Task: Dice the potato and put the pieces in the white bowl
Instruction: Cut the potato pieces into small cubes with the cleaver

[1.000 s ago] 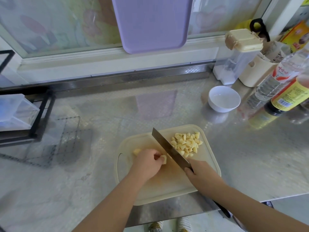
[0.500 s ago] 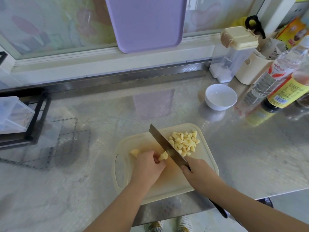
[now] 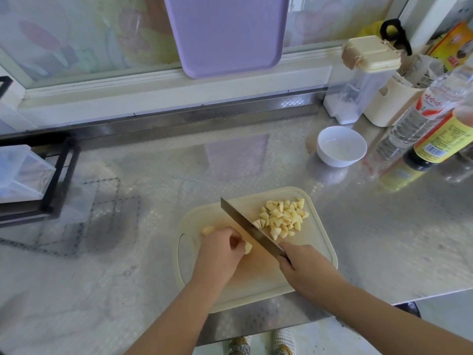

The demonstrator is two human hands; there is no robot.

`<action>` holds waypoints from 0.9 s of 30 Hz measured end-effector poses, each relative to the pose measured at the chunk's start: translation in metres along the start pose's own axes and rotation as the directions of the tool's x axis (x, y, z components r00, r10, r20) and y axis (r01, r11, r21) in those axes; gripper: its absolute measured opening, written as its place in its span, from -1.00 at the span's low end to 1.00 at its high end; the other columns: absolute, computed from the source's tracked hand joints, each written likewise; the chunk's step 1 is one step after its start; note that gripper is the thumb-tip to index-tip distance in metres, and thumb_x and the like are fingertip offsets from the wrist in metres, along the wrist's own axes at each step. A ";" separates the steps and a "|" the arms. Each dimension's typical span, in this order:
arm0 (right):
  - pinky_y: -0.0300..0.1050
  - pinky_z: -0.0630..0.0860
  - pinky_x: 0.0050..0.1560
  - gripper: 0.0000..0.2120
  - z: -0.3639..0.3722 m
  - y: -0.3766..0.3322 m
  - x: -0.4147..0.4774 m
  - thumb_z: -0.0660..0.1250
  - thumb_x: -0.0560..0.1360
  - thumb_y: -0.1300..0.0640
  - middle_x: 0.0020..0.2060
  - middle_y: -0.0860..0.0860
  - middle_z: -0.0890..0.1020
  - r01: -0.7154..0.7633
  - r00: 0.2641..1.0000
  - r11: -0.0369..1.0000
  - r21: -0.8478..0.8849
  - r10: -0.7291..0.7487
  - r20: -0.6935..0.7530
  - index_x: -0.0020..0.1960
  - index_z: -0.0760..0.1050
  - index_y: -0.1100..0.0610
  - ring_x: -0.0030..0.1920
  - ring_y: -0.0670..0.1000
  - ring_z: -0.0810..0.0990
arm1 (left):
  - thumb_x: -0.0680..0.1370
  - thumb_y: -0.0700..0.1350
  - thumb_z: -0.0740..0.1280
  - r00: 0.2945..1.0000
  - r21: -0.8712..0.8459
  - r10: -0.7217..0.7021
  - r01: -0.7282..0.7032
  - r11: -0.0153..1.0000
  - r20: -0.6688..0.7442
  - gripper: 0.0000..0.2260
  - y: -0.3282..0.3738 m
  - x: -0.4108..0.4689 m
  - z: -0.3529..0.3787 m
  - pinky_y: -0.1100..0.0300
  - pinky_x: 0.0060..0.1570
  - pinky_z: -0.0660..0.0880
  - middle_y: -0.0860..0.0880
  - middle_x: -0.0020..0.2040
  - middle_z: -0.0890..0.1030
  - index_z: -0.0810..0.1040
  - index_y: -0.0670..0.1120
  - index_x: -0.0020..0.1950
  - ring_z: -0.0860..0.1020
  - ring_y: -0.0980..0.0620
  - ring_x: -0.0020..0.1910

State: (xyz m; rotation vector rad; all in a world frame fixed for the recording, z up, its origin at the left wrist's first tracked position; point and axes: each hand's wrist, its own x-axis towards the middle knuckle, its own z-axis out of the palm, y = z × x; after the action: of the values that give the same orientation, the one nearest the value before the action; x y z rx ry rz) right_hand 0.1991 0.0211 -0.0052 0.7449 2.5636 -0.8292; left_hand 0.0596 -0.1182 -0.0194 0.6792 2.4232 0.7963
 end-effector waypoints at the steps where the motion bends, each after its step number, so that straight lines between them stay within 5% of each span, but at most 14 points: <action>1: -0.04 0.55 -0.15 -0.81 0.000 -0.001 -0.001 0.07 0.66 0.01 -0.28 -0.07 0.51 0.007 1.000 1.000 -0.007 -0.007 0.002 0.04 0.44 0.01 -0.23 -0.01 0.55 | 0.53 -0.06 0.40 1.000 0.001 0.002 -0.002 1.000 -0.014 -0.90 -0.001 -0.001 0.001 0.39 -0.14 0.48 0.15 -0.13 0.65 0.66 0.00 0.01 0.58 0.24 -0.16; 27: -0.06 0.59 -0.10 -0.81 0.022 -0.015 0.012 0.07 0.68 0.03 -0.20 -0.04 0.54 -0.016 0.999 1.000 0.011 0.016 0.046 0.03 0.43 0.04 -0.21 -0.04 0.56 | 0.53 -0.07 0.41 0.995 -0.060 -0.099 0.098 0.993 -0.027 -0.89 -0.002 0.006 0.005 0.18 -0.19 0.52 0.05 -0.30 0.65 0.64 -0.05 -0.18 0.60 0.10 -0.27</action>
State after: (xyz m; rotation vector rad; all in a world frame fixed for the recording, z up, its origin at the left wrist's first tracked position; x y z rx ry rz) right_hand 0.1849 0.0020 -0.0208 0.7398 2.5109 -0.8467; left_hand 0.0575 -0.1143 -0.0255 0.5244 2.4298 0.8391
